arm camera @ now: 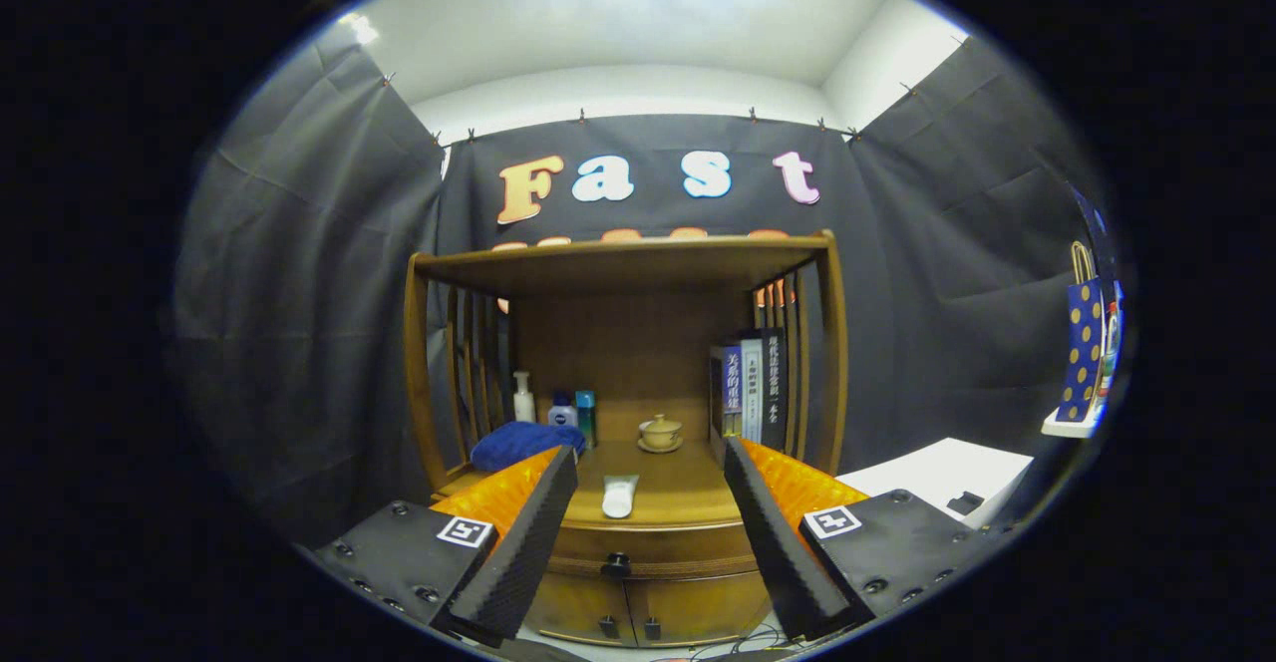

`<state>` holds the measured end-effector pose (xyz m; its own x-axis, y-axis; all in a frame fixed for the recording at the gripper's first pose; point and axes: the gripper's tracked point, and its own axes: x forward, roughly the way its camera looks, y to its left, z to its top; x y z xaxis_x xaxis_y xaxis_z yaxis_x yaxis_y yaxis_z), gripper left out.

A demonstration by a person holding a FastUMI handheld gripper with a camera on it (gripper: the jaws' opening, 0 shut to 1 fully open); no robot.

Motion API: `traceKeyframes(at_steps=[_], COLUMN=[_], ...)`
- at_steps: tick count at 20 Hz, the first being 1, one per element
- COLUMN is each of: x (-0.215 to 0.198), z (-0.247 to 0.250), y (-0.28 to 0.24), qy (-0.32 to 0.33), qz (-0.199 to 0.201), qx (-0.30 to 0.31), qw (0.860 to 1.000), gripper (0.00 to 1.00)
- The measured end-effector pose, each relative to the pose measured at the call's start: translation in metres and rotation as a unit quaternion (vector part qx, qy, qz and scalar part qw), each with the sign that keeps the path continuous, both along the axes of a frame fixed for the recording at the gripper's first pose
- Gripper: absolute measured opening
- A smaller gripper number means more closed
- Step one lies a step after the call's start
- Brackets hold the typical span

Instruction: Pull open the drawer, take out the items inside it, and place them on the countertop above the cabinet.

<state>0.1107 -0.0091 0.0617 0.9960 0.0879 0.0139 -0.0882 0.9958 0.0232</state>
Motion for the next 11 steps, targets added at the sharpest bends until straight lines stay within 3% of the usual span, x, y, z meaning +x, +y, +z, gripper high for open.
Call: traceKeyframes(at_steps=[11], x=[-0.023], z=[0.043], y=[-0.016], qy=[-0.033], qz=[-0.013], qx=[0.03], qw=[0.999], gripper=[0.97])
